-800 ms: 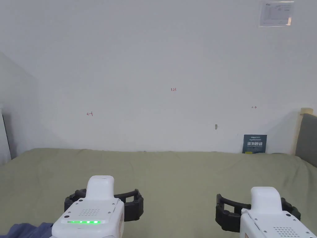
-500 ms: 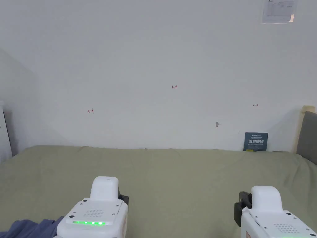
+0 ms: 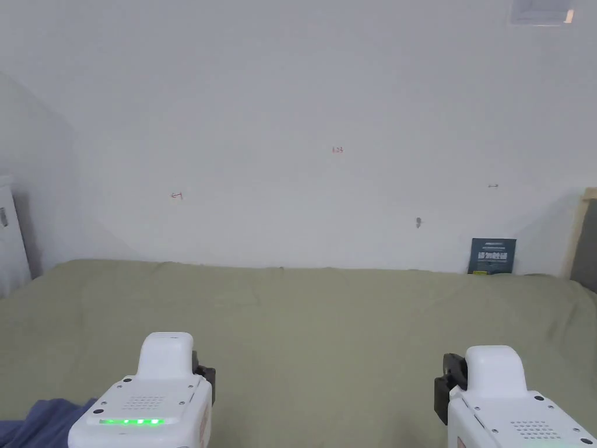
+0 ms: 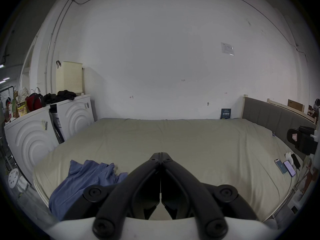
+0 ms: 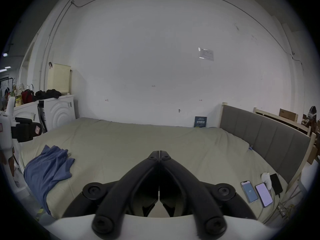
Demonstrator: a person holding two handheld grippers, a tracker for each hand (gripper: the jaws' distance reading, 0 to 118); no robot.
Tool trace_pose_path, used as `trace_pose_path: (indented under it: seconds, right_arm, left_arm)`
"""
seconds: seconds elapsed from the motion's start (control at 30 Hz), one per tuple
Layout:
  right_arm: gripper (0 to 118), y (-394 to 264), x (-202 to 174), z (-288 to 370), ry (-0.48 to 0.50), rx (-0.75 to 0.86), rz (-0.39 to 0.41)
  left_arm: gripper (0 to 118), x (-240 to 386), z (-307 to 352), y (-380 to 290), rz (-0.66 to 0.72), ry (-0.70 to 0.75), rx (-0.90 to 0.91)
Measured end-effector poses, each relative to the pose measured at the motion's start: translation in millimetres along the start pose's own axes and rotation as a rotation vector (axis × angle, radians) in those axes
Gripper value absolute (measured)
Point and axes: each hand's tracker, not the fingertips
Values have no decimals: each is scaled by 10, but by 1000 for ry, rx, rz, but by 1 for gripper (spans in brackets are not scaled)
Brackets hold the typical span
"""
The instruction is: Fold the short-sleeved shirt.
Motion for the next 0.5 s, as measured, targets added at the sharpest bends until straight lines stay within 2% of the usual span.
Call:
trace_pose_path:
  seconds: [0.13, 0.37, 0.5]
  right_arm:
    - [0, 37, -439, -145, 125, -3, 2]
    - [0, 77, -1461, -335, 391, -19, -6]
    - [0, 61, -1924, -325, 493, -18, 8]
  left_arm:
    - [0, -474, 262, -36, 19, 105, -17]
    - [0, -1664, 451, -271, 83, 342, -60]
    - [0, -2048, 788, -366, 95, 458, -83]
